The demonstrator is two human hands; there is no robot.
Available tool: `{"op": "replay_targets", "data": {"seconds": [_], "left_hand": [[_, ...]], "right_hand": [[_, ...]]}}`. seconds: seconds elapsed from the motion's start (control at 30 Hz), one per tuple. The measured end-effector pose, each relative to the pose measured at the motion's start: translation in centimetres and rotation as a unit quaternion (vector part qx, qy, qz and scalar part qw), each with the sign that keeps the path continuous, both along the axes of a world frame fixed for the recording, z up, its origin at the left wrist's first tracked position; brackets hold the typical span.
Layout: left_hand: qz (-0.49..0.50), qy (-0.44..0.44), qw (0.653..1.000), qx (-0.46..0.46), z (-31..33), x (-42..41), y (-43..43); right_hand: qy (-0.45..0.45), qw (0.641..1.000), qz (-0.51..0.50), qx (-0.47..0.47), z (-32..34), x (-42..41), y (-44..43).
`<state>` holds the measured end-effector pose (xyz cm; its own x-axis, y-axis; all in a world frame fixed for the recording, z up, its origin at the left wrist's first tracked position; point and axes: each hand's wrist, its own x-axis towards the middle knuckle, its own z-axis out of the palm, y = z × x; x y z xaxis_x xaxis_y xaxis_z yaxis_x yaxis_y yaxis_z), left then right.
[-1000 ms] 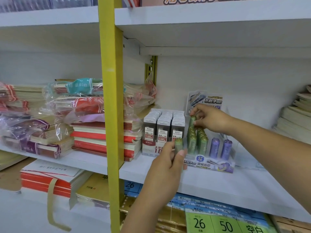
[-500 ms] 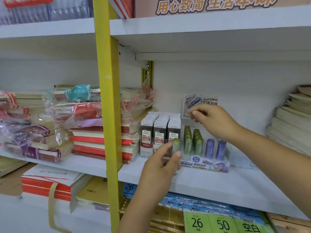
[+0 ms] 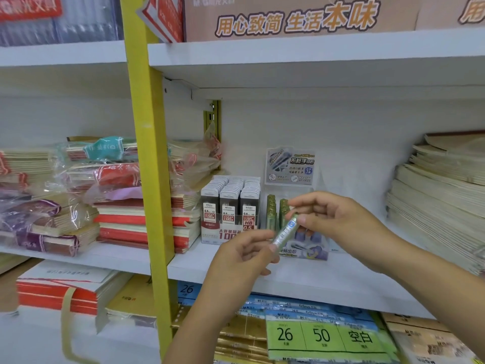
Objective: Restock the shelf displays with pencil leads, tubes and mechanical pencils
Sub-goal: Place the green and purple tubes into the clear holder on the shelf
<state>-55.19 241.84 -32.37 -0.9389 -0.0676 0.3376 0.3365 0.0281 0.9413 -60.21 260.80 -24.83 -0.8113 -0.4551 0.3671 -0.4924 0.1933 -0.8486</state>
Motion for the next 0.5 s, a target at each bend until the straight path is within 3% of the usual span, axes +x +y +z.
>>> {"op": "replay_targets", "data": {"seconds": [0.1,0.2,0.27,0.33,0.4,0.5], "left_hand": [[-0.017,-0.007,1.000,0.015,0.1,0.0,0.4],[-0.002,0.004,1.000,-0.006,0.3,-0.1,0.8],[0.069,0.036,0.993,-0.093,0.0,-0.6,0.8],[0.148,0.077,0.960,-0.225,-0.4,-0.9,0.8],[0.186,0.117,0.918,-0.330,-1.0,-1.3,0.9],[0.189,0.152,0.887,-0.394,-1.8,-1.8,1.0]], "right_hand": [[-0.049,0.997,0.043,-0.035,-0.2,0.1,0.2],[-0.038,0.998,0.045,-0.028,-0.1,0.1,-0.1],[0.020,0.999,-0.010,-0.035,0.7,-0.6,-0.4],[0.103,0.989,-0.089,-0.063,2.2,-2.4,-0.6],[0.185,0.970,-0.157,-0.006,3.6,-4.8,-1.1],[0.254,0.935,-0.198,0.149,4.1,-7.9,-2.2]]}}
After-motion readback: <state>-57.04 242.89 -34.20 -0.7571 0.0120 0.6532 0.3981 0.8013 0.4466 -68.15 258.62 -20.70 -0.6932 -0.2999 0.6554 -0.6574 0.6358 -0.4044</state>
